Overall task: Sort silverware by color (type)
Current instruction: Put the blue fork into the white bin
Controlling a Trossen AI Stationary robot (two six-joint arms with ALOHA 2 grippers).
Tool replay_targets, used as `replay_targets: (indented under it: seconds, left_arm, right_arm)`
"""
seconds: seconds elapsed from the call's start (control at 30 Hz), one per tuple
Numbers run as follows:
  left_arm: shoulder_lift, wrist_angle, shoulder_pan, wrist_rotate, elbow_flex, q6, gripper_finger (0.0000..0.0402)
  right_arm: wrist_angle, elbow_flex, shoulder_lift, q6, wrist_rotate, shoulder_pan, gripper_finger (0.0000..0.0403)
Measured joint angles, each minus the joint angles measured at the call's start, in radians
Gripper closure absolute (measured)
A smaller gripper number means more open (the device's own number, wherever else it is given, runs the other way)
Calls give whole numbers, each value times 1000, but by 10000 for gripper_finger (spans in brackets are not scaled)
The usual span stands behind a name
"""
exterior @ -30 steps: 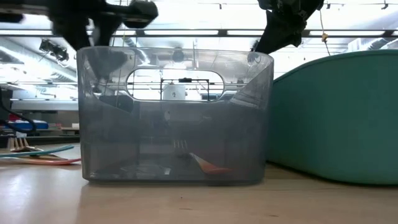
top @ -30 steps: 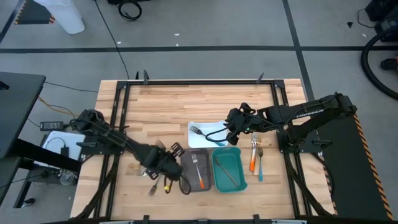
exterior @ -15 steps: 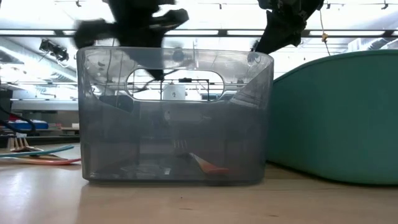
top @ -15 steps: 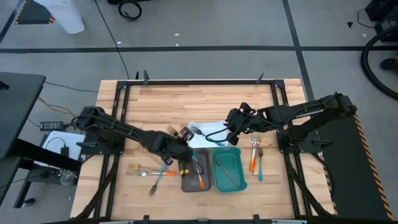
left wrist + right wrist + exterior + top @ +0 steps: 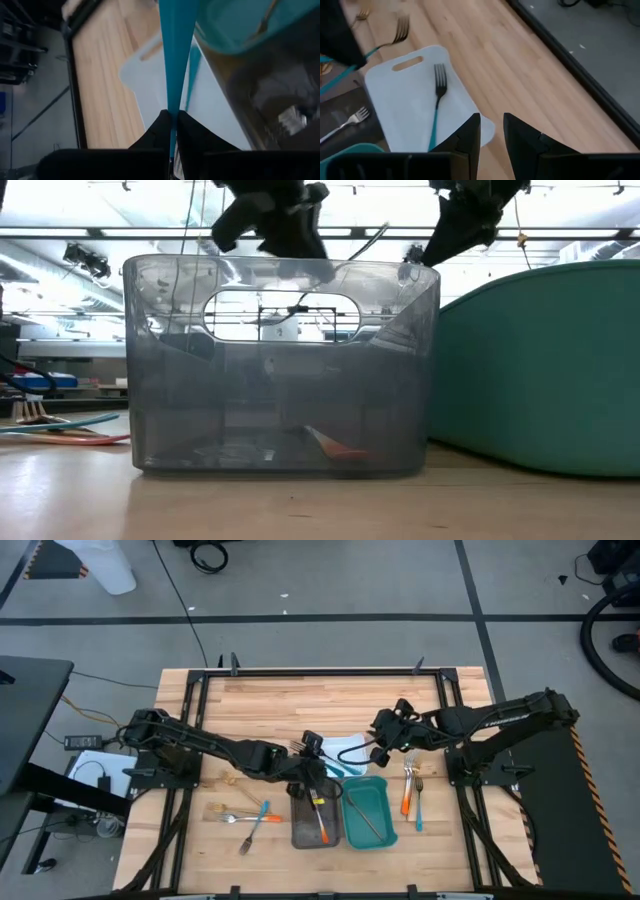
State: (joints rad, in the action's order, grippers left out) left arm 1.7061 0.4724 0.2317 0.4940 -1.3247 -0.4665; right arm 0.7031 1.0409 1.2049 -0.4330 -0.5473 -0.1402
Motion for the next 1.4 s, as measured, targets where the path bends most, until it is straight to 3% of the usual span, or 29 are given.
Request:
replay_targets:
  seconds: [0.1, 0.27, 0.47, 0.87, 1.17, 1.4]
  left_arm:
    - [0, -66, -6, -14, 0, 10, 379]
    - [9, -150, -60, -160, -1, 131, 379]
    - [37, -220, -115, -182, 0, 162, 379]
    - [163, -260, -166, -208, 1, -95, 379]
    - [162, -195, -225, -383, 0, -126, 379]
    - [196, -186, -224, -411, -1, -144, 379]
  right_arm:
    - [27, 0, -40, -34, -45, -2, 308]
    - [40, 0, -89, -61, -114, -28, 308]
    - [47, 0, -98, -60, -136, -61, 308]
    - [48, 0, -96, -35, -143, -55, 308]
    - [46, 0, -95, -36, -141, -55, 308]
    - [46, 0, -95, -39, -137, -55, 308]
